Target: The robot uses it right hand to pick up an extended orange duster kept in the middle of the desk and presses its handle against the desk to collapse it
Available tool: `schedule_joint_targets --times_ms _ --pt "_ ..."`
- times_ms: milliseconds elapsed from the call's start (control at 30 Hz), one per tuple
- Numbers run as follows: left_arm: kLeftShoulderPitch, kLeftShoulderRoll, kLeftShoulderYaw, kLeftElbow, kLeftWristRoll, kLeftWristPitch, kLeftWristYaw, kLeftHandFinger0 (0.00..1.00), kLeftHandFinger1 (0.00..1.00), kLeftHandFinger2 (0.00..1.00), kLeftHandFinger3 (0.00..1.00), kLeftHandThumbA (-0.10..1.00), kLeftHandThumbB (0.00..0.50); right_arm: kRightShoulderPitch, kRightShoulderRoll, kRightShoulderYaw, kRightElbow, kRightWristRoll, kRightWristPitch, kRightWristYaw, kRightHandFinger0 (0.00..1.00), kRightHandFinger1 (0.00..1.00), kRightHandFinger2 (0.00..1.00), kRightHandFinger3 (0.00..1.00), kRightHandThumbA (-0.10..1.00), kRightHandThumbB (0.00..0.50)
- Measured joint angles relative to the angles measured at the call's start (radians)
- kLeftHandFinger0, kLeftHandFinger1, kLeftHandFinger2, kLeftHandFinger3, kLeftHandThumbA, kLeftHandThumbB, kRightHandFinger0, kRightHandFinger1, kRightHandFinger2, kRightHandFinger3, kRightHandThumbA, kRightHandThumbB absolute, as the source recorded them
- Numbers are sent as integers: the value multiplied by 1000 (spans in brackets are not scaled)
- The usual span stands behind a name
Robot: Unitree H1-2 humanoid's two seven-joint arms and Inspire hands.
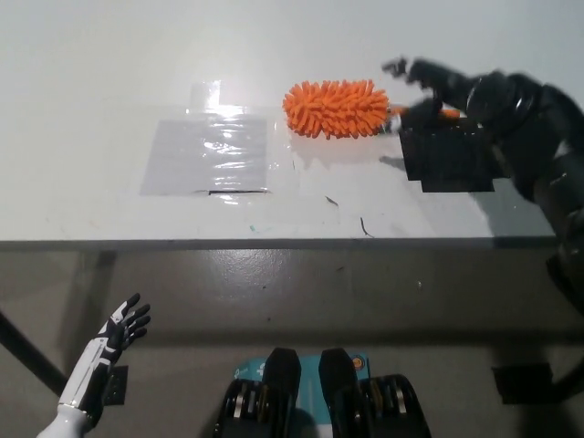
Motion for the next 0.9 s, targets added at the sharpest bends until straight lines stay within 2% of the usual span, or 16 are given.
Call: schedule_joint_targets --times_ms 100,167,233,367,400,500,533,567,900 --pt "0 0 0 1 0 0 0 1000 1000 1000 1000 1000 292 16 -6 -46 -110 27 11 13 1000 1000 1000 1000 1000 468" --pt "0 0 0 2 0 0 0 1000 1000 1000 1000 1000 320 42 -6 -70 -183 45 19 18 1000 1000 1000 1000 1000 500" --pt "0 0 0 2 0 1 0 1000 1000 1000 1000 1000 347 81 -6 -86 -256 56 27 20 1000 1000 1000 1000 1000 500" --pt "0 -1 -1 3 0 1 0 1000 1000 1000 1000 1000 347 191 -6 -115 -384 78 43 20 1000 1000 1000 1000 1000 500" --pt "0 -1 -1 3 0 1 0 1000 1000 1000 1000 1000 355 224 -6 -124 -415 84 47 20 1000 1000 1000 1000 935 451" --pt "0 -1 -1 3 0 2 0 1000 1000 1000 1000 1000 358 326 -10 -147 -505 108 58 20 1000 1000 1000 1000 906 464" --pt "0 -1 -1 3 0 2 0 1000 1000 1000 1000 1000 367 347 -12 -151 -524 114 60 21 1000 1000 1000 1000 868 493" --pt "0 -2 -1 3 0 2 0 1000 1000 1000 1000 1000 347 387 -17 -162 -559 127 66 21 1000 1000 1000 1000 1000 500" --pt "0 -8 -4 3 0 5 -1 1000 1000 1000 1000 1000 347 655 -70 -225 -812 182 92 20 1000 1000 1000 1000 1000 500"
